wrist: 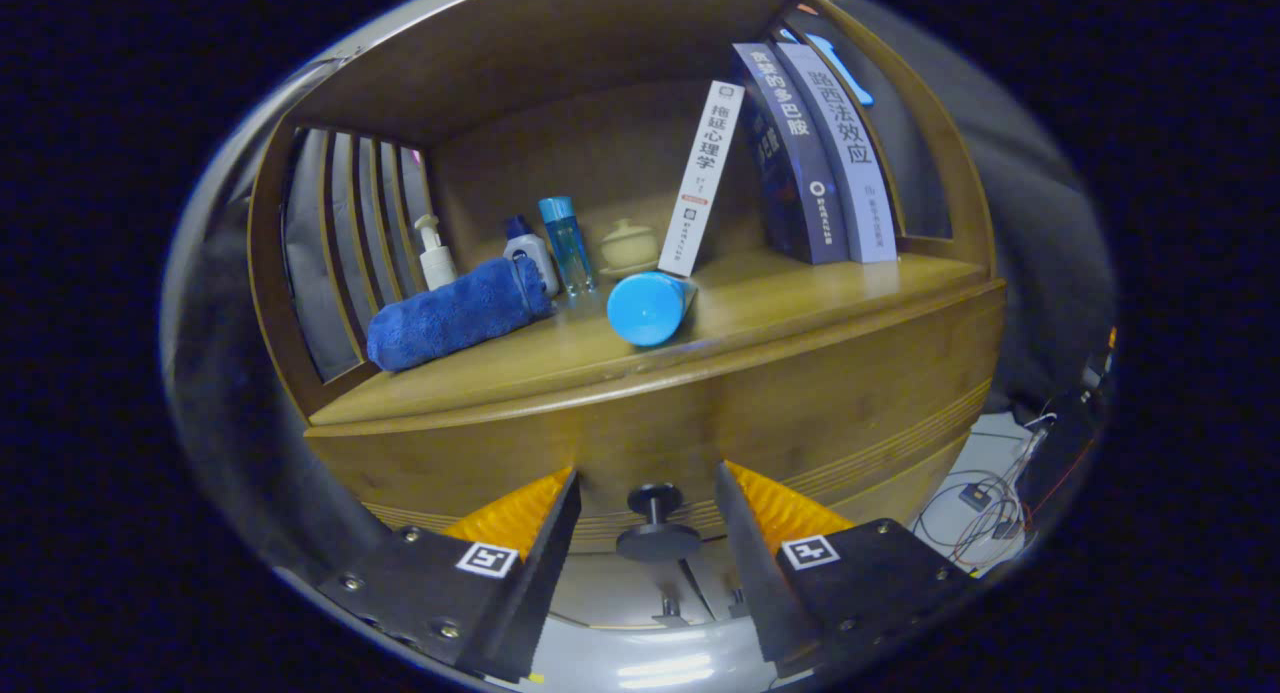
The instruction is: Pull open the drawer, take out the items inside it, and place them on the countertop above the cabinet.
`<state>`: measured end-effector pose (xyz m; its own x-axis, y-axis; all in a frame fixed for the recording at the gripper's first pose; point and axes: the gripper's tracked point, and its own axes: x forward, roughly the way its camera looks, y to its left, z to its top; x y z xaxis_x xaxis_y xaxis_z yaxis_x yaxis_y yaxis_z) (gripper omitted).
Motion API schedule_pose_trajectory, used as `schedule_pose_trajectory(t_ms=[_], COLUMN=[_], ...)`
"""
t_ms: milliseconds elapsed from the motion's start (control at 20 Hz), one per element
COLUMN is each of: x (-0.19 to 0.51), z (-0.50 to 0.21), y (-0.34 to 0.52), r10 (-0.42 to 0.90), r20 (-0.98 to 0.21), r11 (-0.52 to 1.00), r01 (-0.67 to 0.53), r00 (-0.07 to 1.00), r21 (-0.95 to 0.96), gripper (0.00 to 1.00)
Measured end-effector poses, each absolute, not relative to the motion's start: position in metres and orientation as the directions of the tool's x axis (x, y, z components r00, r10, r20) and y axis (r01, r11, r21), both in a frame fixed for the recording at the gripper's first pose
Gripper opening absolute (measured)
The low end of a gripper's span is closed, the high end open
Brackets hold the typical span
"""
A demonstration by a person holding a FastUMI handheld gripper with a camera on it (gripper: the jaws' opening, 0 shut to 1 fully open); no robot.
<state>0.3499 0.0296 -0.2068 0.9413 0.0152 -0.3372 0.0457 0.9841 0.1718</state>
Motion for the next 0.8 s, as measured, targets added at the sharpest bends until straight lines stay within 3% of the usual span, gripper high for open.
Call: schedule_pose_trajectory(t_ms=[50,300,800], x=[0.349,0.325,0.164], z=[-0.205,-0.141,0.028], y=[0.029,0.017,-0.014], r10=[0.009,-0.053,-0.248], r20=[-0.338,-0.216,0.024], r11=[0.983,0.979,0.964], r01=[0.053,0.093,0.244], r00=[0.941,0.975,0.969], r21=[0.175,0.180,0.103], gripper=[0.85,0.84,0.84])
